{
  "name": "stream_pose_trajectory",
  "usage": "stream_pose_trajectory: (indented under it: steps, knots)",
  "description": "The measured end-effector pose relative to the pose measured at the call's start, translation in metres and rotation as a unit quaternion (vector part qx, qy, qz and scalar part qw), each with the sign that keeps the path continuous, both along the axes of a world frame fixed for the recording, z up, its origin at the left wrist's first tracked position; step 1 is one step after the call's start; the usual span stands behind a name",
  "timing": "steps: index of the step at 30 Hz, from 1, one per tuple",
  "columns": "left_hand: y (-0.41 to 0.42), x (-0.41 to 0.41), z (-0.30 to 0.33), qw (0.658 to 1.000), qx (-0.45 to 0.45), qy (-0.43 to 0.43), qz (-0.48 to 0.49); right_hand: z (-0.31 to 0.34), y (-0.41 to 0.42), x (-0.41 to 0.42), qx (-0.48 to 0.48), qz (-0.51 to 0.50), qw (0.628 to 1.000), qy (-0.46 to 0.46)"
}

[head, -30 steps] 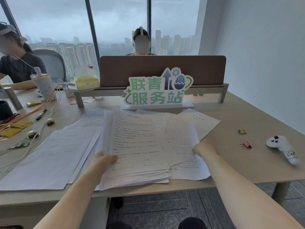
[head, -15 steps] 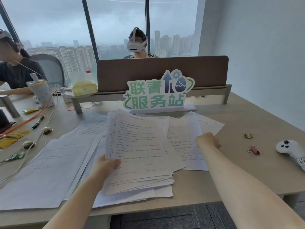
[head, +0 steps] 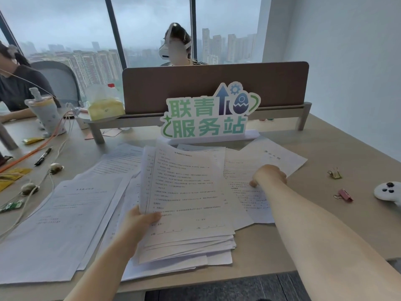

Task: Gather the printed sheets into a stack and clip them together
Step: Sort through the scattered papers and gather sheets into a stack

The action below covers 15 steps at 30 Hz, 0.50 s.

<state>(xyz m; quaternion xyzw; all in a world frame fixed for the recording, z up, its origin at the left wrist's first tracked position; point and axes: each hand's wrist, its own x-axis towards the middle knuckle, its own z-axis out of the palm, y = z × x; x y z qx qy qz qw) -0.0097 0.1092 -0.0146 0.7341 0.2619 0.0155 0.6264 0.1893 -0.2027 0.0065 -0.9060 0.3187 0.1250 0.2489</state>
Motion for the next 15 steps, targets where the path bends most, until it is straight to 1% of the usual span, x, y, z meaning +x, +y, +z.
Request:
stream_pose_trajectory:
  steps: [2,5,7,8,10,12,15]
  knots:
    - [0.000,0.000,0.000,1.000,-0.001,-0.001,0.000,-0.009,-0.001,-0.002,0.030,-0.015,0.998,-0.054]
    - [0.000,0.000,-0.001,1.000,-0.006,0.001,0.000,-0.017,-0.011,-0.006,0.090,-0.025,0.991,-0.095]
    - [0.001,0.000,-0.001,1.000,-0.010,-0.001,-0.003,-0.011,-0.017,-0.013,0.132,-0.030,0.983,-0.125]
    - [0.001,0.000,-0.001,1.000,-0.009,-0.001,-0.003,-0.007,-0.020,-0.018,0.138,-0.029,0.979,-0.146]
    - [0.003,0.000,-0.002,1.000,-0.008,0.000,-0.004,-0.001,-0.025,-0.024,0.112,-0.016,0.975,-0.191]
    - [0.004,0.000,-0.002,1.000,-0.010,0.001,-0.003,0.006,-0.030,-0.031,0.066,0.021,0.968,-0.241]
    - [0.003,0.000,-0.002,1.000,-0.010,-0.002,0.002,0.018,-0.042,-0.038,0.007,0.070,0.957,-0.282]
